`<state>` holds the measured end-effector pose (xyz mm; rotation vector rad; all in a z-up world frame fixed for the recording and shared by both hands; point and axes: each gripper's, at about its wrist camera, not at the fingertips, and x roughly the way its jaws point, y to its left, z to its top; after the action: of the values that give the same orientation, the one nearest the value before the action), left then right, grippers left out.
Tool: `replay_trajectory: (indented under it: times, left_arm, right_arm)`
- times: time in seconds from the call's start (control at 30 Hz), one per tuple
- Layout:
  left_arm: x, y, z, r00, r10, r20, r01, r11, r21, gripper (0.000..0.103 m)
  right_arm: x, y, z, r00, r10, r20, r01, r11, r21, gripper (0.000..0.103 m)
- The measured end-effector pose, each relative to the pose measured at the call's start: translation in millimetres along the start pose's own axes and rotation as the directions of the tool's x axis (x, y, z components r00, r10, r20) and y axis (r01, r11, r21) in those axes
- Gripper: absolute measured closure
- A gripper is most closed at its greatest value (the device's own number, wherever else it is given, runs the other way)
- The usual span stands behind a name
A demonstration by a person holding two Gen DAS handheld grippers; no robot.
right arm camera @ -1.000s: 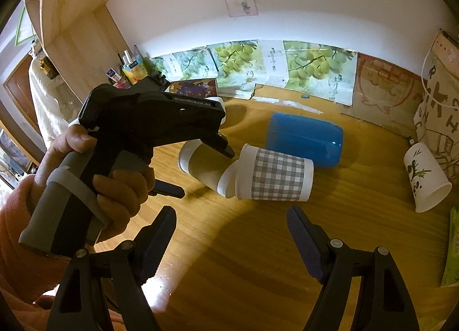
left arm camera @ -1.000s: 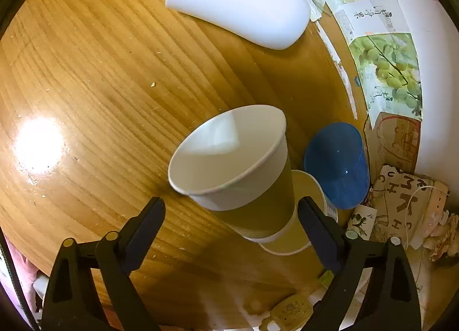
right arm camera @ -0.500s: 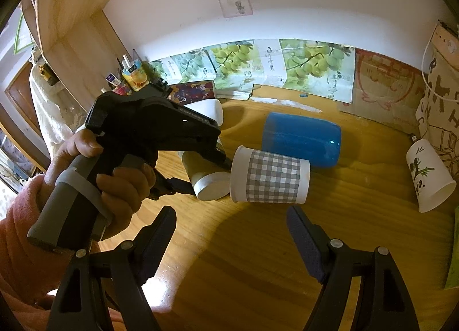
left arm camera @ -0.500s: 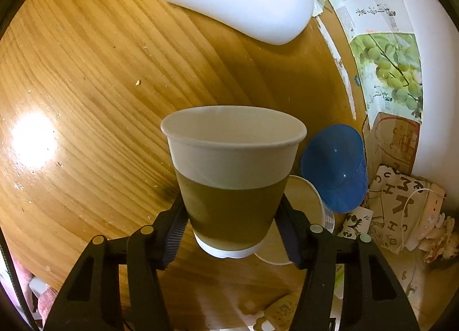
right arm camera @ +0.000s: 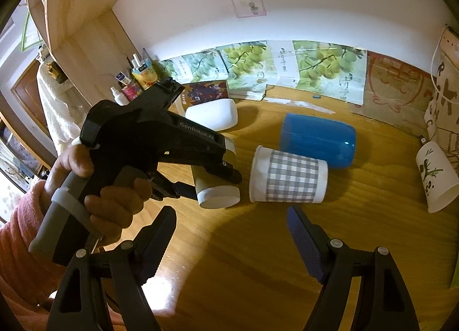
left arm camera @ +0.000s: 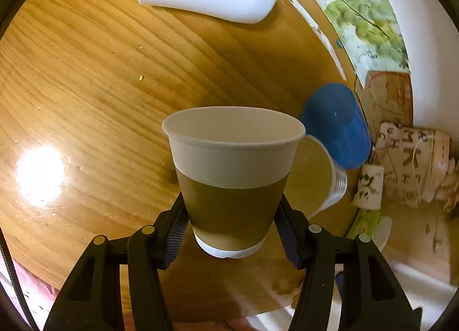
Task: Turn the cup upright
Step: 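Lift the brown-sleeved cup with the left gripper and rotate it upright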
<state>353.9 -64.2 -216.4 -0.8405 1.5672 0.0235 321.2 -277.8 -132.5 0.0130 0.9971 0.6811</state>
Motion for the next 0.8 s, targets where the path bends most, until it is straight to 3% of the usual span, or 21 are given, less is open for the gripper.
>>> replay_trajectory:
  times: [0.43, 0.8]
  left_arm:
    - [-37, 29, -35, 0.997, 0.071, 0.008, -0.072, 0.988, 0.135, 0.042]
    - [-64, 63, -70, 0.984, 0.178, 0.0, -0.171, 0.947, 0.272, 0.042]
  right_arm:
    - [-2, 29, -14, 0.998, 0.064, -0.004, -0.064, 0.997, 0.046, 0.023]
    - [-3, 60, -37, 0.997, 0.082, -0.008, -0.078, 0.975, 0.208, 0.023]
